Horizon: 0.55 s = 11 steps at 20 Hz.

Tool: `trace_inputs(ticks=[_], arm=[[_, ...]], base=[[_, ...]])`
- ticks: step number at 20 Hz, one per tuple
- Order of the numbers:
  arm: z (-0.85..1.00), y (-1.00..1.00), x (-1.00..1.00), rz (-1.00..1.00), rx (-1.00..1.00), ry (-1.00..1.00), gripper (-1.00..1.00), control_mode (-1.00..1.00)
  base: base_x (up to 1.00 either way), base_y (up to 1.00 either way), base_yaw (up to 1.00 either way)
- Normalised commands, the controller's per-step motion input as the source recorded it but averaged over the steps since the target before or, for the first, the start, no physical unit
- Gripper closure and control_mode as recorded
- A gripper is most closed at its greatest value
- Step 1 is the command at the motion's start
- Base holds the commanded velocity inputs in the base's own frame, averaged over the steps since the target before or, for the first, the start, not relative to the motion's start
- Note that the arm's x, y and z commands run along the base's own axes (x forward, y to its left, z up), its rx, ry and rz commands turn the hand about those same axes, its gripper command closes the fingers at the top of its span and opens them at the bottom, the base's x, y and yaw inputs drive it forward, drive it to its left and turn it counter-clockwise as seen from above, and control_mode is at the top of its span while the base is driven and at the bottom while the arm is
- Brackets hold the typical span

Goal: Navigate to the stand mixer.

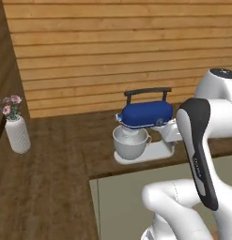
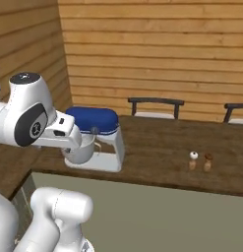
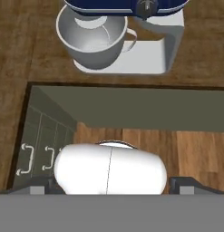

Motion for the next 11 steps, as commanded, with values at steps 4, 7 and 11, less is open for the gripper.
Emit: trace_inputs(ticks=[4,7,11], arm=[[0.0,0.0,0.0,0.0,0.0,0.0,-1.0,1.0],[0.0,0.0,0.0,0.0,0.0,0.0,-1.0,1.0],[0.0,0.0,0.0,0.0,0.0,0.0,-1.0,1.0]], base=[[0.6,0.0,0.0],[0.46,0.0,0.0],[0.29,0.0,0.0]])
